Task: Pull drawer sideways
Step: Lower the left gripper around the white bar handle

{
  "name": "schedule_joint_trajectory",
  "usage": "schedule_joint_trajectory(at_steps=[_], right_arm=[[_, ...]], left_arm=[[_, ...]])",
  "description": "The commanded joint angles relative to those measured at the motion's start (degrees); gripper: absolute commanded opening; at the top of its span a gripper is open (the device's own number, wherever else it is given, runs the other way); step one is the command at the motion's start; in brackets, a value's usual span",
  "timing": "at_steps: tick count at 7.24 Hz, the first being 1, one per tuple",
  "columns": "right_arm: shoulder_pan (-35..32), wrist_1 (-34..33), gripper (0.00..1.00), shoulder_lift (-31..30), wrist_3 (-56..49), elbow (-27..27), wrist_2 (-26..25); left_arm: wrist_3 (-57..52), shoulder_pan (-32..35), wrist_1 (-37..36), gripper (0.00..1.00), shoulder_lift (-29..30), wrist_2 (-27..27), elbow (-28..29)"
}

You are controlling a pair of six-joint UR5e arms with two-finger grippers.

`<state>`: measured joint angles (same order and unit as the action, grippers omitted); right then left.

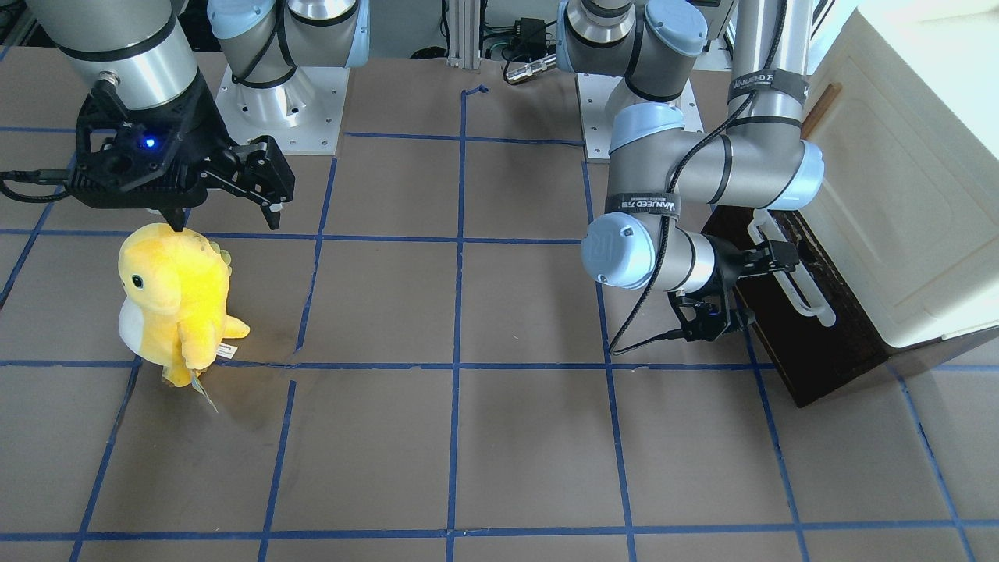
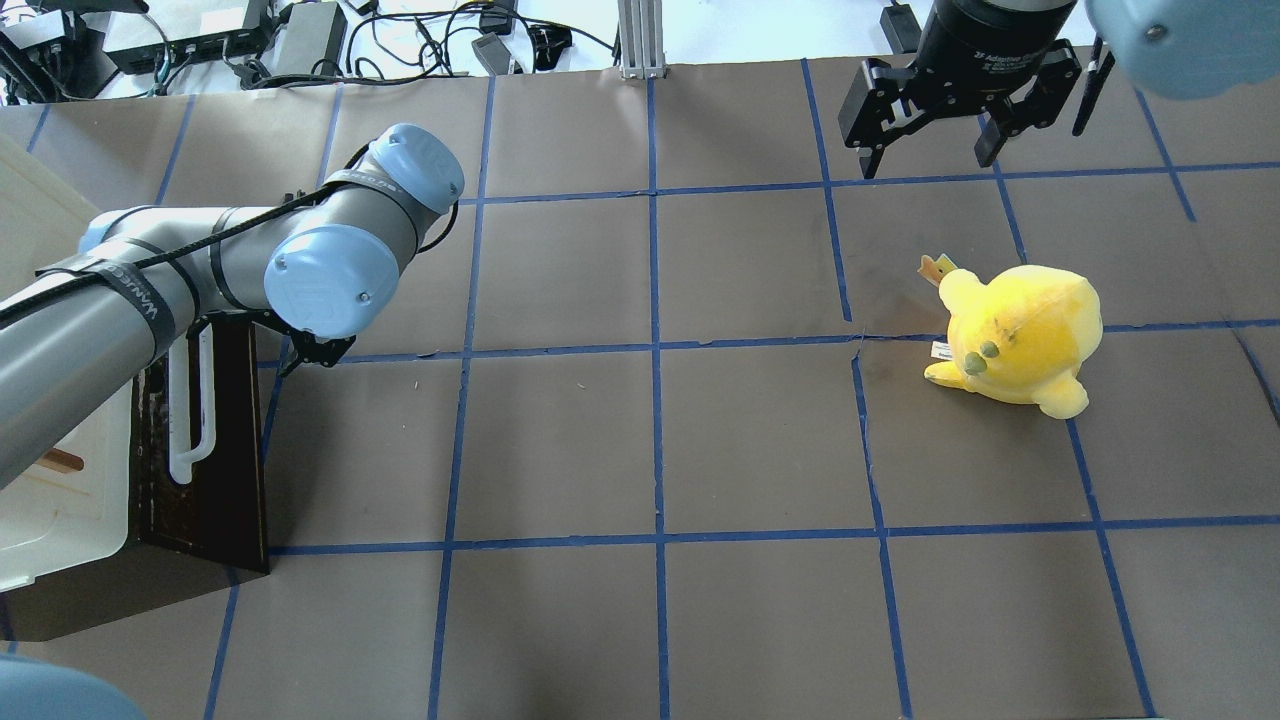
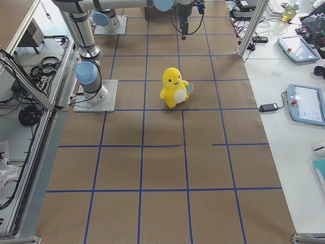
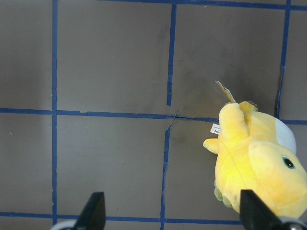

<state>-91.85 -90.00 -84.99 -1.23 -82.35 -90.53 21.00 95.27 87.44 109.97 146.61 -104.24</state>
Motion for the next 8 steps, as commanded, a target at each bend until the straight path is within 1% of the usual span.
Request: schedule_joint_trajectory(at_steps=[1,2,3,4,5,6,8], right_arm=[[0.0,0.0,1.0,0.0,0.0,0.0,0.0],[0.0,0.0,1.0,0.0,-0.1,0.0,0.0],[0.0,0.0,1.0,0.0,0.0,0.0,0.0],[0.0,0.0,1.0,0.0,-0.1,0.0,0.0],[0.0,0.0,1.0,0.0,0.0,0.0,0.0],[0.0,0.0,1.0,0.0,0.0,0.0,0.0],[0.0,0.0,1.0,0.0,0.0,0.0,0.0]], left_arm=[[5.9,0.3,3.2,1.0,1.7,6.7,-1.7],[9.1,0.2,4.0,1.0,2.1,8.3,-3.1],[9.1,0.2,4.2,1.0,2.1,8.8,-3.3],[9.1,0.3,4.4,0.89,2.5,9.3,-3.4],[9.4,0.3,7.1,0.87,2.9,12.0,-3.4],[9.6,0.3,7.2,1.0,3.0,12.1,-3.4],[11.1,0.3,7.4,1.0,3.2,12.2,-3.4]])
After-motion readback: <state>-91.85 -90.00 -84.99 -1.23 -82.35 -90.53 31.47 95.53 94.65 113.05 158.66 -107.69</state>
